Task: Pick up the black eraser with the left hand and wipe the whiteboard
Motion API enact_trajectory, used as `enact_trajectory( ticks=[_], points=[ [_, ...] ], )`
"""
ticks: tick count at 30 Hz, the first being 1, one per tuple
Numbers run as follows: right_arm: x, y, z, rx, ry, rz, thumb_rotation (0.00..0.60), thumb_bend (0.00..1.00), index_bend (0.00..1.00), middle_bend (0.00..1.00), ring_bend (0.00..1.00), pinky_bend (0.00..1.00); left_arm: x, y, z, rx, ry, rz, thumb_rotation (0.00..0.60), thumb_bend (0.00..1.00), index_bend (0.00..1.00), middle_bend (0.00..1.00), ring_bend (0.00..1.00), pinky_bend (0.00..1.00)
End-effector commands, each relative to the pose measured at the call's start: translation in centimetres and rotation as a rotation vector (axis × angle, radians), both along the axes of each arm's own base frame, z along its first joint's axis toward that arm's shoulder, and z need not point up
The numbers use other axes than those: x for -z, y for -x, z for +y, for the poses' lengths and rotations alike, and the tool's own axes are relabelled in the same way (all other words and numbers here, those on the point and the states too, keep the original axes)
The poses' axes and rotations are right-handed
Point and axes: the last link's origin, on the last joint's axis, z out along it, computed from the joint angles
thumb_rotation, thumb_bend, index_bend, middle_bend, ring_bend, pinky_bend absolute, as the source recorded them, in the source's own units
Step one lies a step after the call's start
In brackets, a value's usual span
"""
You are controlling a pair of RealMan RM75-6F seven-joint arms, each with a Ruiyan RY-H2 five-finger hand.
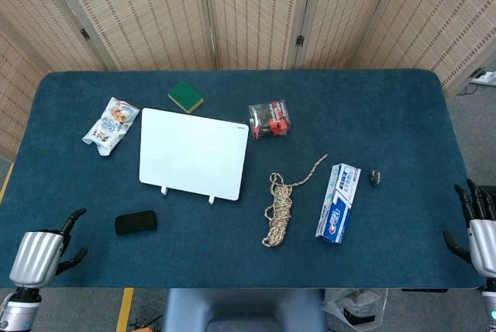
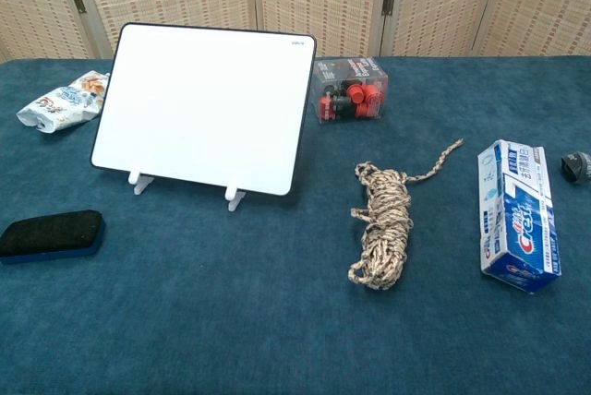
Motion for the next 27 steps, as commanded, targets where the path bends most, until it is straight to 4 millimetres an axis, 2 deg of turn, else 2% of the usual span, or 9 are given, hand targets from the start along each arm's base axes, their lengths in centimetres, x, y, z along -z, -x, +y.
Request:
enact_trajectory(
  ticks=[1,8,16,21,27],
  points=[
    [0.0,0.0,0.1,-0.006,-0.002,-0.001,0.6,0.34,0.0,0.0,0.0,0.06,1.3,-1.2,1.2,-0.06,0.104,-0.033,0.6,0.23,0.3,1.0,1.0,1.0],
    [-0.1,0.0,0.0,-0.013,-0.002,-0.004,0.6,0.33,0.0,0.0,0.0,0.06,3.7,-2.9,2.4,-0.162,0.174,-0.058,0.6,0.24,0.31,1.0,1.0,1.0],
    [-0.4,0.0,0.0,-0.025,0.003,-0.012,0.6,0.34,0.0,0.0,0.0,0.06,5.4,-4.9,2.7,-0.284,0.203,-0.154,0.6,0.23,0.25,1.0,1.0,1.0],
    [-0.6,0.0,-0.1,-0.039,0.002,-0.021,0.6,0.33,0.0,0.0,0.0,0.06,7.0,-5.3,3.0,-0.332,0.187,-0.15,0.6,0.23,0.25,1.0,1.0,1.0],
    [-0.8,0.0,-0.1,-0.053,-0.001,-0.024,0.6,0.33,0.0,0.0,0.0,0.06,9.1,-5.5,4.3,-0.341,0.172,-0.154,0.6,0.23,0.25,1.0,1.0,1.0]
  ],
)
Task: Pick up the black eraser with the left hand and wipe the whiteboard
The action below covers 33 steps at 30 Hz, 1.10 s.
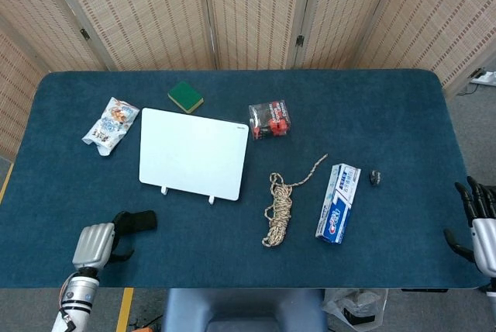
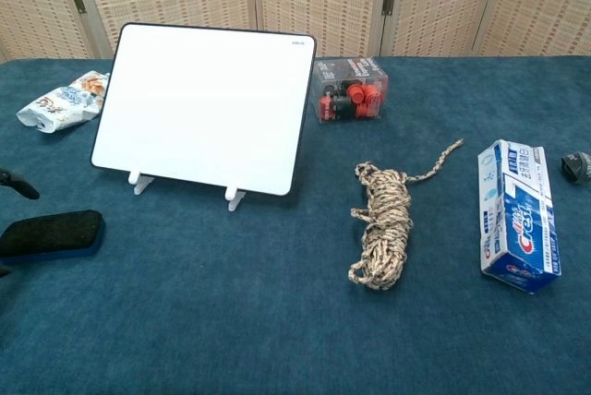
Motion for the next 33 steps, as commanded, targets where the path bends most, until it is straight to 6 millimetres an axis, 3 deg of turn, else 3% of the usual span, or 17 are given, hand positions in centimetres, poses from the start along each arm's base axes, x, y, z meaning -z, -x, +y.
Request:
enact_trajectory(
  ticks=[1,6,33],
  points=[
    [-0.1,0.0,0.0,-0.003,0.0,0.001,0.6,0.33,0.0,0.0,0.0,0.06,1.0,0.0,1.1,-0.001,-0.018,0.013,0.6,0.23,0.25,1.0,1.0,1.0],
    [0.0,0.0,-0.1,-0.004,-0.002,0.004,0.6,0.34,0.0,0.0,0.0,0.06,1.5,0.3,2.1,0.009,-0.049,0.055,0.6,0.23,0.26,1.0,1.0,1.0],
    [0.0,0.0,-0.2,-0.01,0.003,0.012,0.6,0.33,0.0,0.0,0.0,0.06,2.5,2.2,3.8,-0.062,-0.013,0.037,0.6,0.24,0.37,1.0,1.0,1.0]
  ],
)
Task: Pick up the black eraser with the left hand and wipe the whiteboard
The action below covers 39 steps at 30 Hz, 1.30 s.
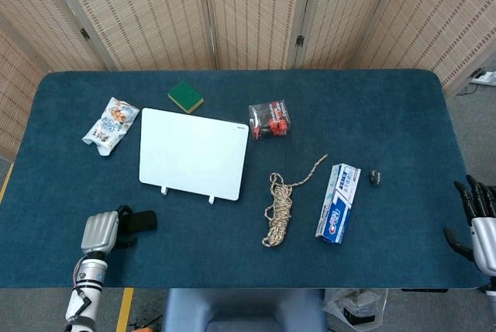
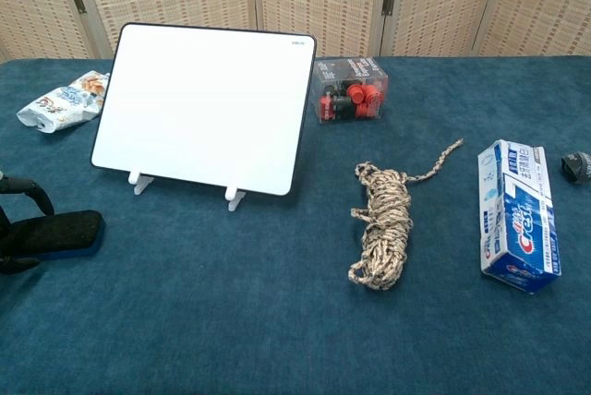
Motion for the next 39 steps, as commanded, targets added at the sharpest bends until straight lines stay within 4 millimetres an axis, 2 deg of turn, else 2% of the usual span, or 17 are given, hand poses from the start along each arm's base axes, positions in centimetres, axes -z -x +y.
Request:
enact_trajectory(
  ticks=[1,10,16,25,29,34,39],
  points=[
    [0.0,0.0,0.0,0.0,-0.001,0.002,0.6,0.33,0.0,0.0,0.0,0.06,0.0,0.1,0.2,-0.001,-0.002,-0.005,0.6,0.24,0.38,1.0,1.0,1.0],
    [0.0,0.0,0.0,0.0,0.004,0.003,0.6,0.33,0.0,0.0,0.0,0.06,0.2,0.8,0.7,0.002,-0.022,-0.011,0.6,0.24,0.47,1.0,1.0,1.0],
    [0.2,0.0,-0.2,0.002,-0.005,0.008,0.6,0.33,0.0,0.0,0.0,0.06,-0.2,0.1,0.3,0.037,-0.036,-0.026,0.6,0.24,0.52,1.0,1.0,1.0],
    [0.1,-0.1,-0.1,0.001,0.003,0.008,0.6,0.33,0.0,0.0,0.0,0.06,-2.4,-2.7,-1.3,0.198,-0.083,0.0,0.6,0.25,0.52,1.0,1.0,1.0],
    [0.1,-0.2,0.1,-0.004,0.006,0.008,0.6,0.34,0.0,0.0,0.0,0.06,-3.8,-4.7,-1.8,0.325,-0.128,0.023,0.6,0.25,0.52,1.0,1.0,1.0],
    [0.0,-0.2,0.4,-0.007,0.007,0.004,0.6,0.33,0.0,0.0,0.0,0.06,-4.1,-6.5,-1.0,0.465,-0.201,0.016,0.6,0.25,0.52,1.0,1.0,1.0],
    [-0.3,-0.1,0.5,-0.005,0.016,-0.01,0.6,0.33,0.0,0.0,0.0,0.06,-2.9,-7.2,0.9,0.574,-0.245,0.022,0.6,0.24,0.54,1.0,1.0,1.0]
  ],
)
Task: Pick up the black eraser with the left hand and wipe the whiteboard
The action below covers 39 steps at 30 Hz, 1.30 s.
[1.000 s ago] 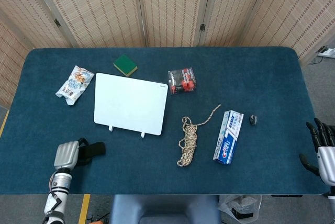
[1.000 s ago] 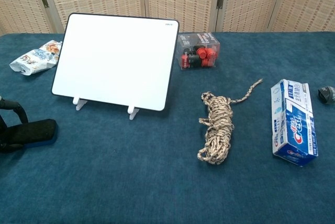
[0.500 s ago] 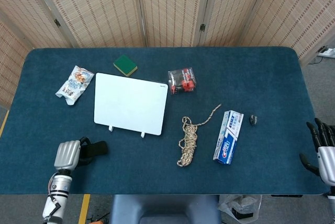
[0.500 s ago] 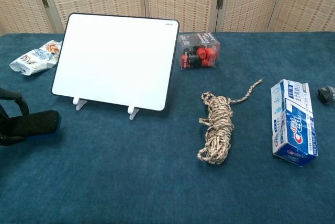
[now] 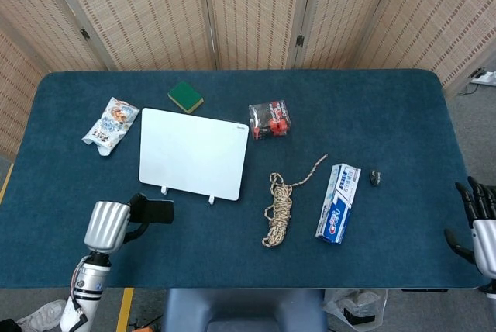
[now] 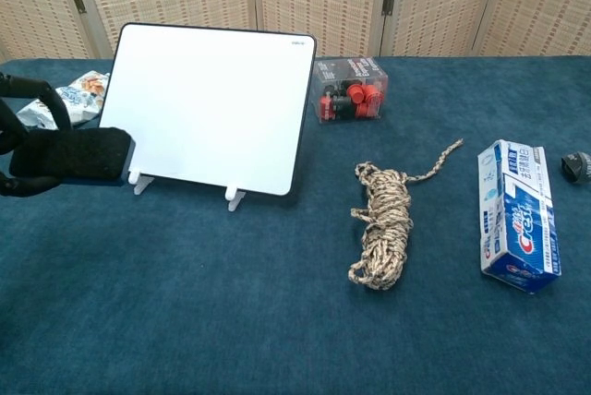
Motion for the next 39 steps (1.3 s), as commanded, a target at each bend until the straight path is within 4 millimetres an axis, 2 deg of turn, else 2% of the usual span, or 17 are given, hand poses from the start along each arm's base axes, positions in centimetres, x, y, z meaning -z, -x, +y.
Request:
enact_trajectory(
  ticks=[1,8,20,25,30,33,39],
  points=[
    [-0.2,0.1,0.0,0.002,0.002,-0.006,0.6,0.33,0.0,0.0,0.0,0.06,1.1,-0.9,1.7,0.103,-0.044,0.001,0.6,0.24,0.54,1.0,1.0,1.0],
    [-0.5,0.2,0.4,-0.001,0.009,-0.021,0.6,0.33,0.0,0.0,0.0,0.06,3.3,-2.7,4.4,0.209,-0.062,0.031,0.6,0.24,0.53,1.0,1.0,1.0],
    [-1.0,0.7,0.3,0.024,0.015,-0.039,0.6,0.33,0.0,0.0,0.0,0.06,4.2,-4.9,10.4,0.295,-0.108,0.006,0.6,0.24,0.53,1.0,1.0,1.0],
    [-0.7,1.0,-0.2,0.042,-0.002,-0.032,0.6,0.33,0.0,0.0,0.0,0.06,4.6,-4.8,13.0,0.279,-0.102,0.004,0.6,0.24,0.54,1.0,1.0,1.0],
    [-0.7,1.0,-0.2,0.05,0.005,-0.028,0.6,0.34,0.0,0.0,0.0,0.06,4.9,-4.5,14.5,0.27,-0.092,-0.014,0.6,0.24,0.54,1.0,1.0,1.0],
    [-0.4,0.8,0.1,0.05,-0.003,-0.02,0.6,0.33,0.0,0.0,0.0,0.06,5.5,-3.9,16.2,0.231,-0.07,0.0,0.6,0.24,0.53,1.0,1.0,1.0],
    [-0.3,0.6,0.2,0.039,-0.004,-0.012,0.6,0.34,0.0,0.0,0.0,0.06,5.7,-3.2,17.2,0.226,-0.072,-0.001,0.6,0.24,0.51,1.0,1.0,1.0]
  ],
)
